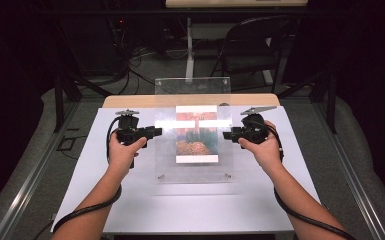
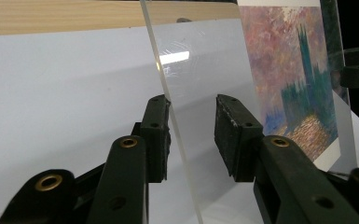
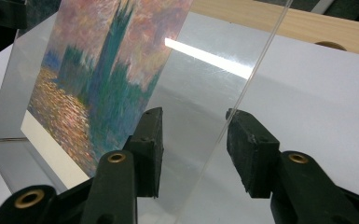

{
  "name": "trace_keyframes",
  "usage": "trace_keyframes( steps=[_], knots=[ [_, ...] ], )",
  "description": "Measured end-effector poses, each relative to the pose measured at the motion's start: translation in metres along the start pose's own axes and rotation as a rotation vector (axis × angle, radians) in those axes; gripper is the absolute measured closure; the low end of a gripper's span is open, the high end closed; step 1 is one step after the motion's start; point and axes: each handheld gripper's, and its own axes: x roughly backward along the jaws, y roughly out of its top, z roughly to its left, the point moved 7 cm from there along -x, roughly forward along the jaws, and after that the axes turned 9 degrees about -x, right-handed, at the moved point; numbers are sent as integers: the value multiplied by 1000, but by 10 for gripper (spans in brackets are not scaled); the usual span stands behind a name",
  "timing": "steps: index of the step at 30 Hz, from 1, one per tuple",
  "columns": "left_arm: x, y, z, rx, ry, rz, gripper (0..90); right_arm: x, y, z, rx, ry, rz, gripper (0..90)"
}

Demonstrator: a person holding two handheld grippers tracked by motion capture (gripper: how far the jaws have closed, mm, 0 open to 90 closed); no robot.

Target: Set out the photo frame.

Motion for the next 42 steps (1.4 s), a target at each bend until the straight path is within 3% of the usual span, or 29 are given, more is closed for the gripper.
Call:
trace_keyframes(
  steps=[22,42],
  knots=[
    [28,-8,-21,-64,-4,-33,719,28,-12,17,39,0,-47,657],
    [44,-17,-35,-82,-13,-61,748,44,-22,27,64,16,-68,705]
  ],
)
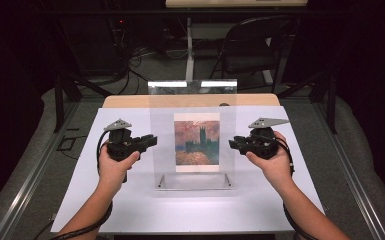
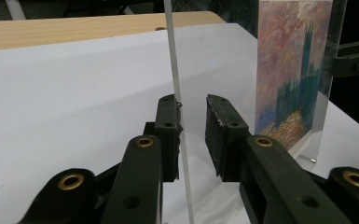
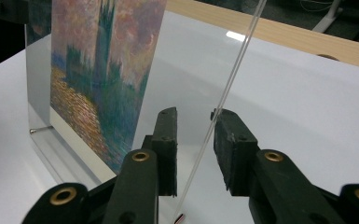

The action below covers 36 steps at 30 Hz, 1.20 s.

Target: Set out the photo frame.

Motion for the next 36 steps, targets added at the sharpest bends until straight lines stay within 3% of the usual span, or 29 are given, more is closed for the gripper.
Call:
trace_keyframes(
  steps=[22,36],
  knots=[
    [17,-10,-17,-8,-31,-28,755,17,-13,12,7,26,-22,733],
    [29,-22,-31,-37,-51,-46,729,30,-26,22,3,69,-28,742]
  ],
)
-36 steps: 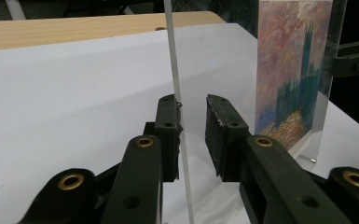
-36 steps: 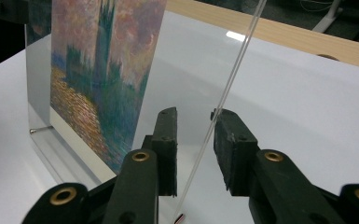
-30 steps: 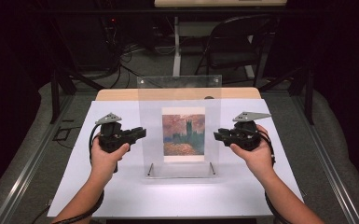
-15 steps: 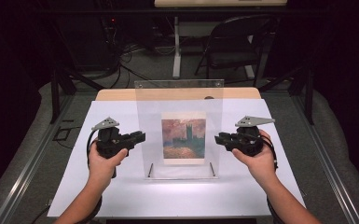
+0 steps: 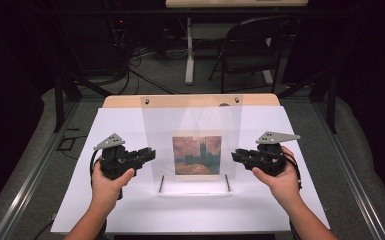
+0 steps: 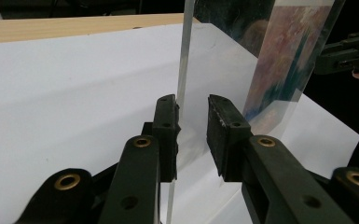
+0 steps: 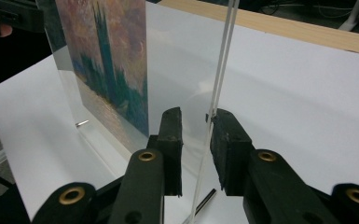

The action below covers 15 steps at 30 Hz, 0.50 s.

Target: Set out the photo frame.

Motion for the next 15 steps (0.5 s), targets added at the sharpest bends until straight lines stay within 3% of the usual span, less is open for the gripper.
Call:
trace_keyframes(
  steps=[12,15],
  knots=[
    [7,-9,-10,-16,-17,-18,706,6,-9,8,-16,25,-16,732],
    [8,-10,-12,-16,-14,-24,702,8,-12,9,5,15,-17,730]
  ],
)
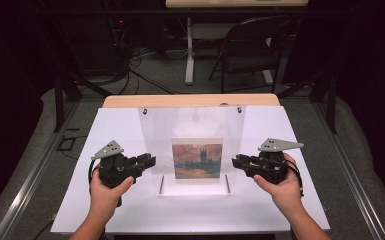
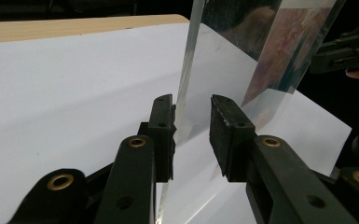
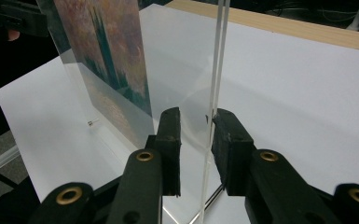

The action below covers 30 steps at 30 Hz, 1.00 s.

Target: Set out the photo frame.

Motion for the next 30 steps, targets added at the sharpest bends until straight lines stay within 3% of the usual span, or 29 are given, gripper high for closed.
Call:
trace_keyframes(
  steps=[15,19,21,26,30],
  knots=[
    [3,-2,0,14,-9,-13,671,1,-1,-2,-26,27,-23,713],
    [10,-4,2,21,-3,-18,646,6,1,-4,-23,8,-45,682],
    [15,-6,4,24,6,-9,636,9,0,-6,-23,8,-56,676],
    [25,-14,11,34,40,-10,607,17,-12,-13,-5,-46,-42,667],
    [31,-27,23,45,105,-7,571,22,-22,-23,-19,-89,-41,636]
  ],
)
